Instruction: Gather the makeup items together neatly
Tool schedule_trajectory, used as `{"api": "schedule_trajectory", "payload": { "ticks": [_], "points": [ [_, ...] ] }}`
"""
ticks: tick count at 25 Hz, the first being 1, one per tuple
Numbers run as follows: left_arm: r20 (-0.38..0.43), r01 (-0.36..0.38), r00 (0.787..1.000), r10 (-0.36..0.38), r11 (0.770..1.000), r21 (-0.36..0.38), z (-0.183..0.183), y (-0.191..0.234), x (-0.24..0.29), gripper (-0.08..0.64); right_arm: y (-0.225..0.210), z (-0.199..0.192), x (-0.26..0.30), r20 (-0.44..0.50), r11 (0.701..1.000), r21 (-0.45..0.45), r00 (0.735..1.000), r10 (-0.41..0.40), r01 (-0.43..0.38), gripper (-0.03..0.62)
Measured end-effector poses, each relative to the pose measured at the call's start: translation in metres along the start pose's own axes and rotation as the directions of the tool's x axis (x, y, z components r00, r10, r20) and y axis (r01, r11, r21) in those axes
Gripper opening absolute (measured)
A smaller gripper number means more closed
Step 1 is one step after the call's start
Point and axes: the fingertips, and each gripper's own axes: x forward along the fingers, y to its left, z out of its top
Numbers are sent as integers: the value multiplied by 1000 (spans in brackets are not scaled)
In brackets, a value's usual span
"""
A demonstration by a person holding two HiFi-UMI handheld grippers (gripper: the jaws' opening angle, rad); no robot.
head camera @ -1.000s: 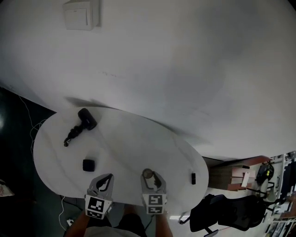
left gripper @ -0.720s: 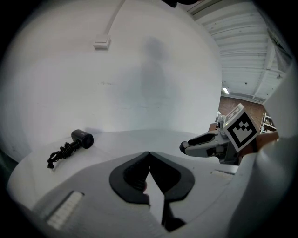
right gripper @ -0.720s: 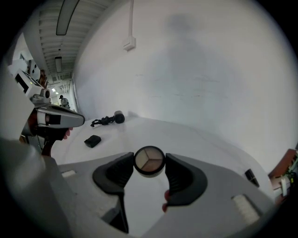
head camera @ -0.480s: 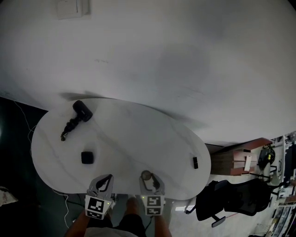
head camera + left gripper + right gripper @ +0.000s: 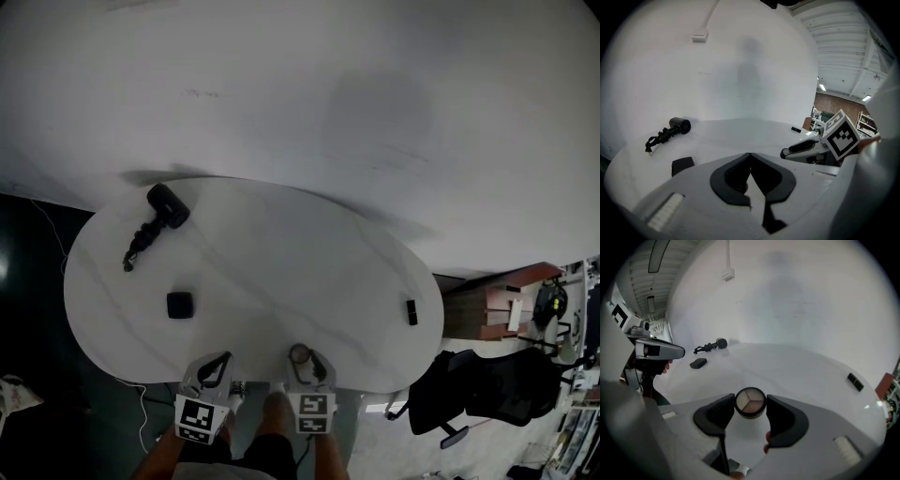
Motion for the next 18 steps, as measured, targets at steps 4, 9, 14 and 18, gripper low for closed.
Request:
{"api": "schedule_trajectory", "payload": {
  "ticks": [4,9,14,18],
  "points": [
    [-10,-1,1000,1,1000,2,-10,1,-2,11,4,-13,5,-22,1000,4,1000,4,-4,215],
    [-18,-2,1000,2,1000,-2,-17,2,-4,10,7,-24,10,-57,1000,-2,998,6,-6,215],
    [-18,-2,1000,2,1000,-3,-18,1,-5,11,6,-23,11,-60,1000,-6,998,2,-3,215],
    [-19,5,1000,-5,1000,-3,-19,1,-4,11,6,-24,12,-66,1000,12,998,5,-4,216]
  ]
}}
